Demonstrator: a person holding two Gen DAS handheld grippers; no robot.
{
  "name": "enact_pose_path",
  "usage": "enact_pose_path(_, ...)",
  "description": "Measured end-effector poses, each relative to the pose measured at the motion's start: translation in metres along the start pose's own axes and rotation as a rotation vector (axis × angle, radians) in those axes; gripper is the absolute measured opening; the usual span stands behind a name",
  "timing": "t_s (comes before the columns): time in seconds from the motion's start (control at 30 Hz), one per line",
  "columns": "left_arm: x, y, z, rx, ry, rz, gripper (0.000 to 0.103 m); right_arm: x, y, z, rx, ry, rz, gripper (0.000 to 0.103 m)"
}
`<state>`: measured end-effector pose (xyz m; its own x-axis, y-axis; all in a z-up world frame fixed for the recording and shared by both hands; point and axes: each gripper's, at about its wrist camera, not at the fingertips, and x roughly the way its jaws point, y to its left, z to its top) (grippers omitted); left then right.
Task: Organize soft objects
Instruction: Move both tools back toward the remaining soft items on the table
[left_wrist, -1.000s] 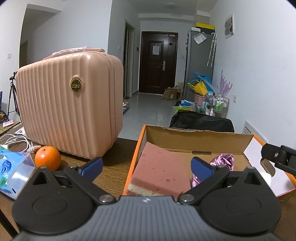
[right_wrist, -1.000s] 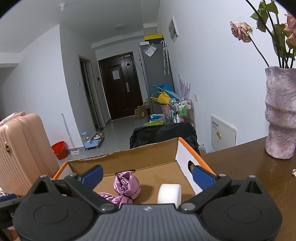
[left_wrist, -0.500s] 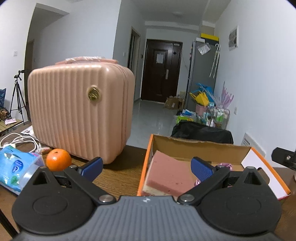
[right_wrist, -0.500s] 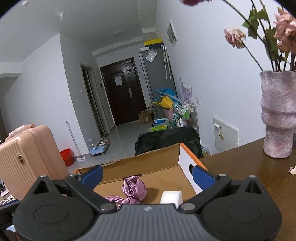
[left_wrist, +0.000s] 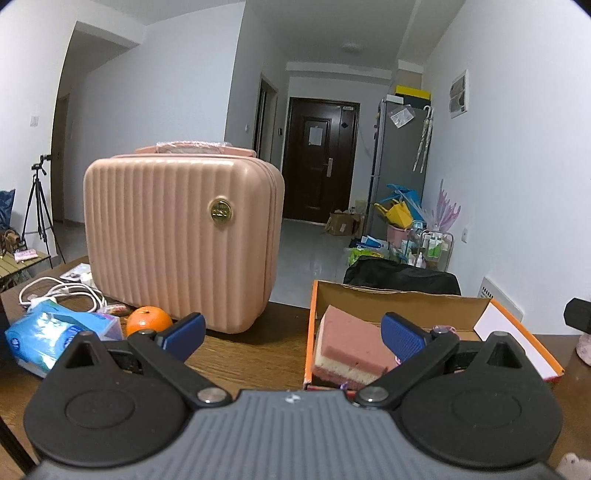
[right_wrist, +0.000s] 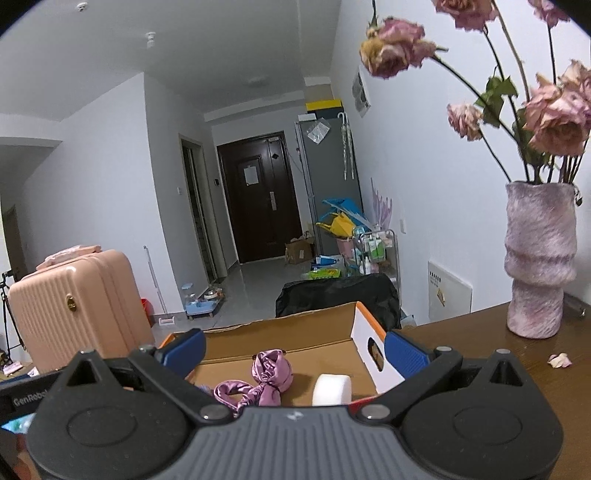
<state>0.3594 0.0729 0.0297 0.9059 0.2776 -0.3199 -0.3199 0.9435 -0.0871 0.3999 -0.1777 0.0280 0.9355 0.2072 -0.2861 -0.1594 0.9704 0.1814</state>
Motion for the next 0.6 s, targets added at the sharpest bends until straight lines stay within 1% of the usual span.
enact_pose_path(0.27,-0.031,0.009,-0.011,0.05,-0.025,-0.017,0.103,-0.032,-0.003,-0.011,-0.051,-0.021,-0.008,0.103)
enact_pose_path(0.6,-0.066,0.027,-0.03,0.066,-0.026,-0.023,0.103,-0.071,-0.005,-0.033,-0.13,-0.042,-0.037,0.103)
